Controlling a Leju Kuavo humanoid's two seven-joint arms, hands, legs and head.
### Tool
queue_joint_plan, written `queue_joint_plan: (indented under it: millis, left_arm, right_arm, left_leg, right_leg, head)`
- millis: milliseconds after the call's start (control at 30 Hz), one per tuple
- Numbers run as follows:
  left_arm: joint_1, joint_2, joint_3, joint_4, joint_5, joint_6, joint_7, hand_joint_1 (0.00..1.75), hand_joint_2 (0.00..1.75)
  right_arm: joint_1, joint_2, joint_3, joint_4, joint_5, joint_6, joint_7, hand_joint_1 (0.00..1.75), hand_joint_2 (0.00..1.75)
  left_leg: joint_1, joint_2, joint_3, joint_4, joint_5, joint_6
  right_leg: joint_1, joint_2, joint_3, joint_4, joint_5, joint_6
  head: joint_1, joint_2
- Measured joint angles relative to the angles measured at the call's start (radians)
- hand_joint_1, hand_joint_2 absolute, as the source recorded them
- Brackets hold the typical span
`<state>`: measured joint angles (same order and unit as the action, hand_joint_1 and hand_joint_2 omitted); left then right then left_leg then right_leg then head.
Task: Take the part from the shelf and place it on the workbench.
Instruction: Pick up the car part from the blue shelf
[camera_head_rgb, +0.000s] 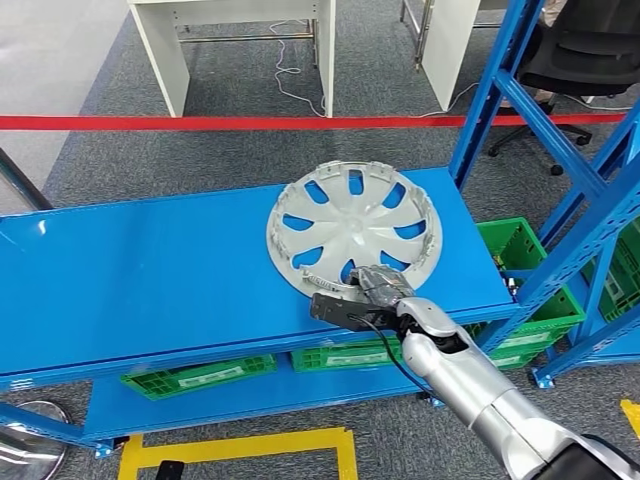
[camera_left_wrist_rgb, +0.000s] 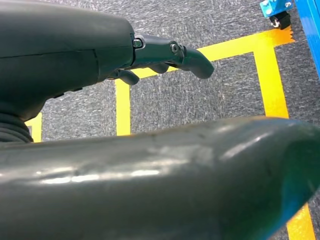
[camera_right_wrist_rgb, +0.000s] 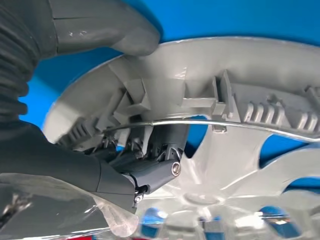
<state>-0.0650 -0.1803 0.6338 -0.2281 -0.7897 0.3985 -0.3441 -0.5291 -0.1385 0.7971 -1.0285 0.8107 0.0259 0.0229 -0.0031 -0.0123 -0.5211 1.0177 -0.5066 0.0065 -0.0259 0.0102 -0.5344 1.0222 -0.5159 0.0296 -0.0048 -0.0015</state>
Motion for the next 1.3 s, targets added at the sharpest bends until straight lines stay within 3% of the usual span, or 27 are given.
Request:
queue_joint_plan:
  millis: [300, 567, 700, 1300]
  left_arm:
    - [0.001, 0.0, 0.01, 0.0, 0.0, -0.011, -0.012, 0.0, 0.0]
    - [0.001, 0.005, 0.019, 0.0, 0.012, -0.09, -0.075, 0.0, 0.0]
    - [0.003, 0.01, 0.019, 0.0, 0.013, -0.103, -0.094, 0.0, 1.75]
    - [0.006, 0.027, 0.02, 0.0, -0.003, -0.166, -0.143, 0.0, 1.75]
  right_arm:
    - [-0.005, -0.01, 0.012, 0.002, -0.023, 0.0, -0.019, 1.75, 1.75]
    - [0.001, -0.026, 0.014, -0.003, -0.042, -0.016, -0.048, 1.75, 1.75]
    - [0.011, -0.037, 0.014, -0.022, -0.055, -0.024, -0.06, 1.75, 1.75]
    - [0.049, -0.066, 0.013, -0.113, -0.067, -0.051, -0.074, 1.75, 1.75]
  left_leg:
    - [0.0, 0.0, -0.001, 0.0, 0.0, 0.0]
    - [0.0, 0.0, -0.001, 0.0, 0.0, 0.0]
    - [0.0, 0.0, -0.001, 0.0, 0.0, 0.0]
    - [0.0, 0.0, -0.004, 0.0, 0.0, 0.0]
  right_leg:
    - [0.0, 0.0, 0.0, 0.0, 0.0, 0.0]
    - [0.0, 0.0, 0.0, -0.001, 0.0, 0.0]
    - [0.0, 0.0, 0.0, -0.001, 0.0, 0.0]
    - [0.0, 0.0, -0.004, -0.001, 0.0, 0.0]
  head:
    - [0.0, 0.0]
    - [0.0, 0.0]
    - [0.0, 0.0]
    - [0.0, 0.0]
